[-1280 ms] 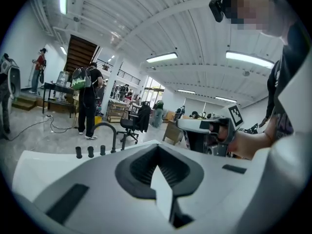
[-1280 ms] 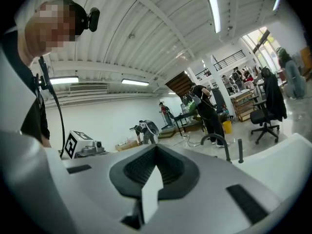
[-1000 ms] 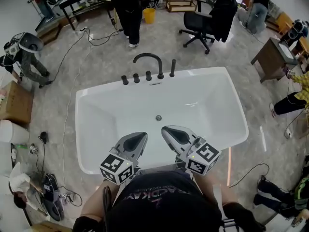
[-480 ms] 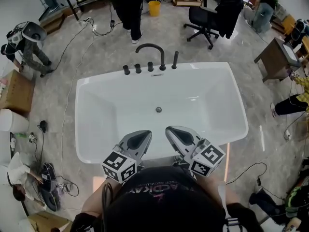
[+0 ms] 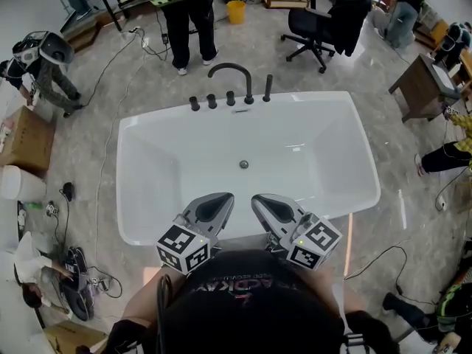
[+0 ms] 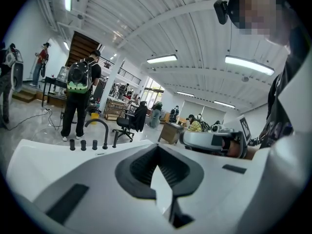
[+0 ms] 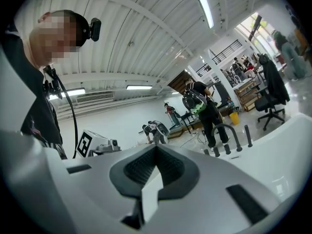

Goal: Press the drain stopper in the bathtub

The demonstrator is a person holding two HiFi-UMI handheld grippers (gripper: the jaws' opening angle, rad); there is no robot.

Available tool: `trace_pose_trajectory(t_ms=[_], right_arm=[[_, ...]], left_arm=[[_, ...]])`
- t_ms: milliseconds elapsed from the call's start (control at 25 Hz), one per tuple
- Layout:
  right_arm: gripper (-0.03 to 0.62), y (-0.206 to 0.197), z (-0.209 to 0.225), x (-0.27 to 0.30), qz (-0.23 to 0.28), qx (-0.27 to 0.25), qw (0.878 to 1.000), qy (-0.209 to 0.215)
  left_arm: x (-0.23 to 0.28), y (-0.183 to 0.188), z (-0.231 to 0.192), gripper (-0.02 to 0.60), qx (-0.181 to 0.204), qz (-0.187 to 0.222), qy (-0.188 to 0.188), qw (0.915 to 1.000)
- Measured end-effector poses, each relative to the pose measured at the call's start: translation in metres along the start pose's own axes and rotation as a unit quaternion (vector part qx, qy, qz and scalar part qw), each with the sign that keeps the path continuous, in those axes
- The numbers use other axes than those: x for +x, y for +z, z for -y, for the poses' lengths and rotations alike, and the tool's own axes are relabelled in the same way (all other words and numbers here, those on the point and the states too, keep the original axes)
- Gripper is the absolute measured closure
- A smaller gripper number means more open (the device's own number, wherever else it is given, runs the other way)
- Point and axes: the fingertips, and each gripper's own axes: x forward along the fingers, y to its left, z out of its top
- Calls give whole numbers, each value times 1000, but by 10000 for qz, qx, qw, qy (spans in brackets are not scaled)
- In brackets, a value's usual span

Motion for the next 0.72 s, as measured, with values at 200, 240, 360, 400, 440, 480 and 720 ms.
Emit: trace_pose_trajectory(t_ms=[200,240,360,400,440,480,720], right_arm=[[583,-6,-10,4,-41,-76,9999,106],[583,-6,-12,5,-44,-87,9999,117],[583,-3,-13,4,-42,-91,9999,129],[583,-3,-13,2,-37,-77,9999,130],[583,-3,-12,1,-32,-59,9999,132],[583,-3,-12,0,-27,-42,9999,136],[583,-3,-13,1,-30,-20,9999,166]], left_arm=[[-1,5,1,574,-72,138,-50,9999],[-2,6,2,574,-76,150,-63,9998],[-1,7,3,574,-105,154,-76,9998],[-1,7,4,574,-130,156,-67,9998],[-1,6,4,574,-159,161,-54,9997],[-2,6,4,574,-183,168,-41,9997],[-3,7,3,574,-198,181,-24,9996]])
